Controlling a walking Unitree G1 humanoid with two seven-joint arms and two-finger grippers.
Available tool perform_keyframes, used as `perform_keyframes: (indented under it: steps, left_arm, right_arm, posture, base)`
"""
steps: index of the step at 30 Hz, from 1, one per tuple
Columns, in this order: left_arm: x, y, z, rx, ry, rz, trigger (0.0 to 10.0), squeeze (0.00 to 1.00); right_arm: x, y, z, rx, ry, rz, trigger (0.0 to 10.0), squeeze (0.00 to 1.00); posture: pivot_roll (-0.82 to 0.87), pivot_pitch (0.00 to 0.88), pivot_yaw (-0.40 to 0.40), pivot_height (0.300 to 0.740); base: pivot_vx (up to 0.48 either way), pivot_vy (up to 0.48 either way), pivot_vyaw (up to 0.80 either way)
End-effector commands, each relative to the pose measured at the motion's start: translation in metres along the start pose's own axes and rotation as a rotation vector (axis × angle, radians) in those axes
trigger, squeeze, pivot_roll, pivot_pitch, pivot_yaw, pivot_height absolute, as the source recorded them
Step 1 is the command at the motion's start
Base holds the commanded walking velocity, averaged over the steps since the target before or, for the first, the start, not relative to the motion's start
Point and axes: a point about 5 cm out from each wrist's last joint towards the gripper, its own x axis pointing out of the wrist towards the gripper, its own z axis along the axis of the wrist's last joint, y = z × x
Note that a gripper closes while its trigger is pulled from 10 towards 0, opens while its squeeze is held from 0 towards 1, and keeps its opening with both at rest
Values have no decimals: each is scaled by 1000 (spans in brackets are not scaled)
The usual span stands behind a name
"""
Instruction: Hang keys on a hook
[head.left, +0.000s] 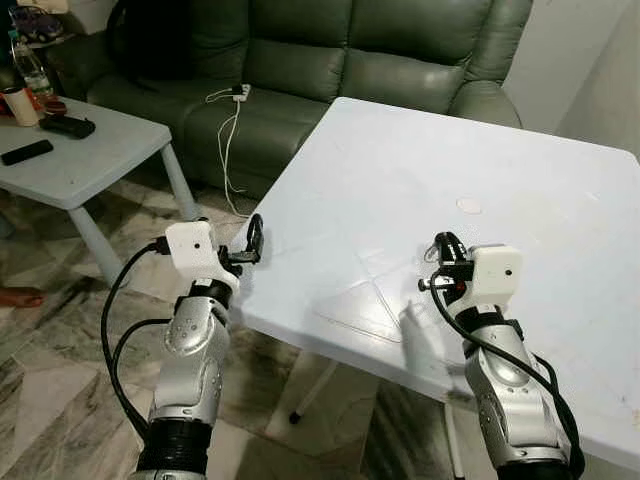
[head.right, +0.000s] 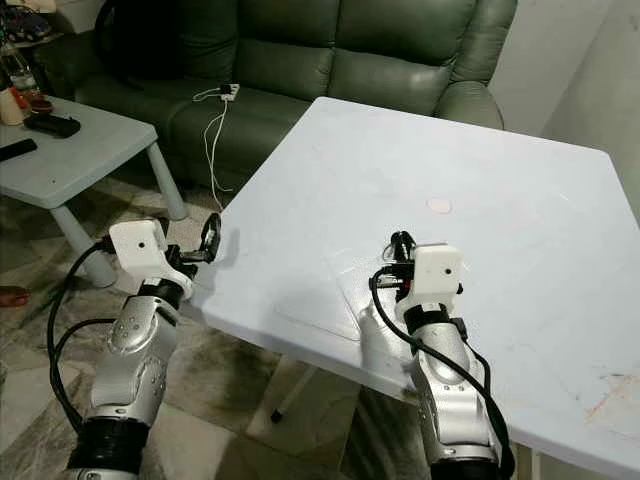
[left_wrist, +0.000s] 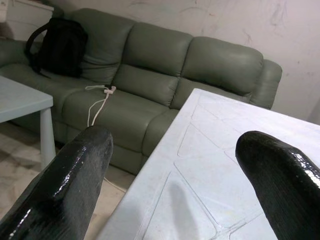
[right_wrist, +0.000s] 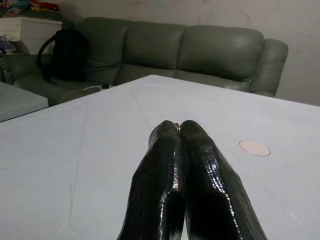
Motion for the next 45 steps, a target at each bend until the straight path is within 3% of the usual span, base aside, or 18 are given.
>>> perform_keyframes:
  steps: [1,32,45]
  left_arm:
    - [3,-1,1,-11,2,0,10000,0]
    - [5,-3,1,-24,-3,2,10000,0]
    - [5,-3,2,-17,-17,15,10000,0]
  right_arm:
    - [2,-2,1,-9,4,-11,10000,0]
    - [1,2,0,-18,20,20,10000,0]
    - [0,0,-3,-13,46,32,10000,0]
  posture:
    - [-39,0,-55,740]
    - [-29,0,-74,740]
    - [-32,0,-73,740]
  base:
    - [0,465,0]
    - [0,466,0]
    - [0,20,0]
